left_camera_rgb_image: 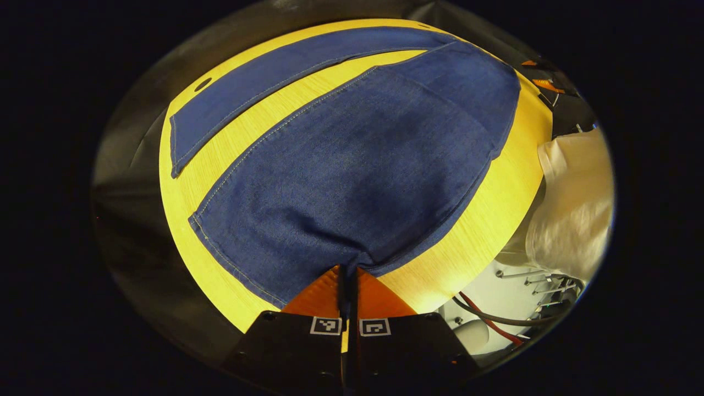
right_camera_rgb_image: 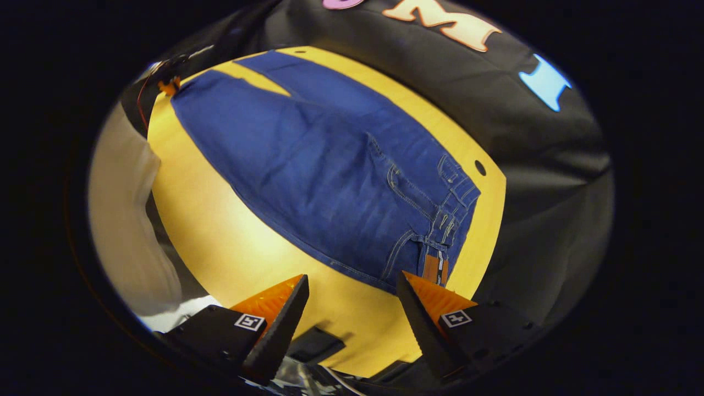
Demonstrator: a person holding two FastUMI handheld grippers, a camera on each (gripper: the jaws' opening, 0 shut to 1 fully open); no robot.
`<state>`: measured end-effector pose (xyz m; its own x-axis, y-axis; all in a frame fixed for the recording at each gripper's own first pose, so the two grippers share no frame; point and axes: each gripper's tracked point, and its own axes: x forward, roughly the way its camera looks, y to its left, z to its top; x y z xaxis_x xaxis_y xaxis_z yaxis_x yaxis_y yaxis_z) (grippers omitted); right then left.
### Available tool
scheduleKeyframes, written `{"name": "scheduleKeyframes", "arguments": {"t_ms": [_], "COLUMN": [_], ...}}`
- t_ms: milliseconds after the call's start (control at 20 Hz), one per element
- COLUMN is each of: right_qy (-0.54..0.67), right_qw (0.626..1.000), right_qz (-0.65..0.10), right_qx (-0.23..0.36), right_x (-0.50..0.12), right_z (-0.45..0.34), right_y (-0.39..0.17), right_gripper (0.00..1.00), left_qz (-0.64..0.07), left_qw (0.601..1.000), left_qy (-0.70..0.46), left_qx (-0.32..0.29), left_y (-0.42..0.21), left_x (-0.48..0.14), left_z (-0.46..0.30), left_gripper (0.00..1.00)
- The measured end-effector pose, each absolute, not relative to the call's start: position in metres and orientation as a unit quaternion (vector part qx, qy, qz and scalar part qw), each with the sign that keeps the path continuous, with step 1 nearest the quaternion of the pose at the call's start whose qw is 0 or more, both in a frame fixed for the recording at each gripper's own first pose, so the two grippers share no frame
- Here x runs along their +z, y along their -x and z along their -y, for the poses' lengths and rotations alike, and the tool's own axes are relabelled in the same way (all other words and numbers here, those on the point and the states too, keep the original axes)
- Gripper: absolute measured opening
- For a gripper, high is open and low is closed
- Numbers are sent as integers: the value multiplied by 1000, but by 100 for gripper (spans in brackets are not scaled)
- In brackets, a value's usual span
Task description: Grasp the waist and the cuffs of the jeans and fold them to make the two legs overlap; first hold the waist and fold one-third of the jeans toward the cuffs, then hold the cuffs and fold the remaining one-third in the same direction to finish folding.
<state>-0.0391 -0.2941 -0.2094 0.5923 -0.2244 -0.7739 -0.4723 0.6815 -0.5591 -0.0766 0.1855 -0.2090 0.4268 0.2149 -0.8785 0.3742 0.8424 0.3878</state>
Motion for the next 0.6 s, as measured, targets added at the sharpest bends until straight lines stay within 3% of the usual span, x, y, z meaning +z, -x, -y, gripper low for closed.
{"name": "scheduleKeyframes", "arguments": {"t_ms": [350, 600], "right_qy": [440, 439], "right_qw": [736, 714], "right_qz": [-500, -526], "right_qx": [122, 145], "right_x": [-249, -261], "right_z": [307, 311], "right_y": [27, 21], "right_gripper": [100, 99], "left_qz": [-551, -556], "left_qw": [788, 785], "left_qy": [-271, -270], "left_qx": [-41, -42], "left_y": [76, 76], "left_x": [-209, -210], "left_z": [-185, -186], "left_gripper": [0, 0]}}
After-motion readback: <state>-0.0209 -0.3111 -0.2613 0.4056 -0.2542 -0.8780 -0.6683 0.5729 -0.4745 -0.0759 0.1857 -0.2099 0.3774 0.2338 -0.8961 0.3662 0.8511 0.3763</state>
